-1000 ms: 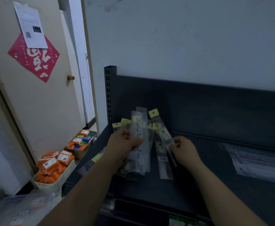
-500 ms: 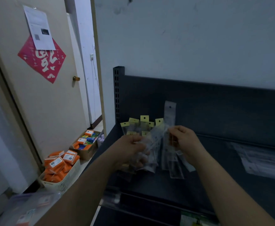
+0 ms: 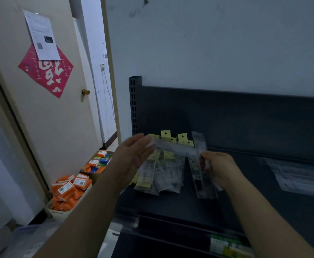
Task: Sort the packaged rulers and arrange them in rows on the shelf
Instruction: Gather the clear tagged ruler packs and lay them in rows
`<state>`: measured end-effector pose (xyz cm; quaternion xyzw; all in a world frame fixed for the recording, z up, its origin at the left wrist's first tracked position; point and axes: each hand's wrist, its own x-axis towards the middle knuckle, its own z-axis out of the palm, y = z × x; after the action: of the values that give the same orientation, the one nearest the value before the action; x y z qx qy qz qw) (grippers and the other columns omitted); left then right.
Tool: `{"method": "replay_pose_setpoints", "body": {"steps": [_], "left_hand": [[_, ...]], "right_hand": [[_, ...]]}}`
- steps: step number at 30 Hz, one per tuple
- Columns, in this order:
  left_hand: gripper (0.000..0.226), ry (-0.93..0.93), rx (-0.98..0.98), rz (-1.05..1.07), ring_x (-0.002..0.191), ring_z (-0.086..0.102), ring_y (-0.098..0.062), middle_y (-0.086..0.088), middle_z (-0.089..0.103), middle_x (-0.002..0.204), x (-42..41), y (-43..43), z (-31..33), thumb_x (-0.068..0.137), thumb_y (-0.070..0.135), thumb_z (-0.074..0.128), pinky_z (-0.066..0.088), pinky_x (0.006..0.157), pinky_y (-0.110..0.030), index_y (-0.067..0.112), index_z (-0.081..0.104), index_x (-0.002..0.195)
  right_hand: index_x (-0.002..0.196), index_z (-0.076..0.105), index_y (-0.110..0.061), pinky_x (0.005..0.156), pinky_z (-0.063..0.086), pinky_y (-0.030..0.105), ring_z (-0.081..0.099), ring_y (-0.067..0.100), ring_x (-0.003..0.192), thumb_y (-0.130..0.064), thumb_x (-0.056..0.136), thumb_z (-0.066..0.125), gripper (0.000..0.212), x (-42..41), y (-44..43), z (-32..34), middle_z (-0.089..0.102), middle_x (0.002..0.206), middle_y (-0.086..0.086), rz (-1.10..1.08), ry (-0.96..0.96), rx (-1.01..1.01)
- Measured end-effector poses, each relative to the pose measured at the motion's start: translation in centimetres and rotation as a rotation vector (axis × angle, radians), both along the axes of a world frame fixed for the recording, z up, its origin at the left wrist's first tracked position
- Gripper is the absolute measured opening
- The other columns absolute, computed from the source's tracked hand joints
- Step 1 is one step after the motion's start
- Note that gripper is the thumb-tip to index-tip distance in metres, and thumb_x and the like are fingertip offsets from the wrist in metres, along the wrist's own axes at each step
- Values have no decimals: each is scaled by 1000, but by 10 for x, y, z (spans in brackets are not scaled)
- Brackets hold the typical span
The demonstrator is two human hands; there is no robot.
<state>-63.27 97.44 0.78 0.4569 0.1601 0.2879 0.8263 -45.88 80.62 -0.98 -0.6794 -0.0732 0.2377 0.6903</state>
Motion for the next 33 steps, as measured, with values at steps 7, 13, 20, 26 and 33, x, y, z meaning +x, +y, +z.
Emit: {"method": "replay_pose_setpoints", "body": {"steps": [7, 13, 20, 26, 33], "left_hand": [[8, 59, 90, 145, 86, 67, -23, -17, 68, 90, 26, -38, -9, 89, -1, 59, 58, 78, -28, -8, 62, 92], [20, 88, 12, 280, 79, 64, -18, -10, 67, 85, 29, -32, -3, 98, 12, 51, 54, 74, -29, 5, 61, 83], [25, 250, 98, 298, 84, 59, -26, -17, 62, 94, 35, -37, 5, 101, 12, 44, 52, 78, -38, 9, 63, 84], [25, 389, 108, 47, 79, 68, -29, -16, 69, 94, 39, -48, 3, 100, 12, 43, 58, 65, -37, 3, 65, 103], [19, 499, 351, -82, 93, 69, -31, -18, 70, 103, 36, -57, -5, 86, 7, 67, 58, 83, -43, 2, 64, 104]], "right_hand": [[96, 63, 9, 54, 52, 31, 62, 24, 65, -6, 90, 59, 16, -23, 6, 5, 66, 84, 22, 191, 22, -37], [95, 63, 2, 92, 48, 53, 62, 33, 87, -5, 89, 61, 10, -18, -3, 6, 67, 92, 22, 276, -42, -79], [92, 65, -1, 75, 48, 38, 58, 26, 75, -9, 87, 65, 10, -16, -5, 9, 65, 84, 15, 294, 3, -45], [95, 66, 0, 65, 50, 31, 61, 18, 67, -12, 86, 66, 15, -18, 1, 14, 68, 79, 10, 333, 34, 69], [89, 65, -2, 59, 54, 22, 64, 18, 72, -9, 84, 69, 10, -24, 10, 10, 67, 83, 11, 332, -40, 37]]}}
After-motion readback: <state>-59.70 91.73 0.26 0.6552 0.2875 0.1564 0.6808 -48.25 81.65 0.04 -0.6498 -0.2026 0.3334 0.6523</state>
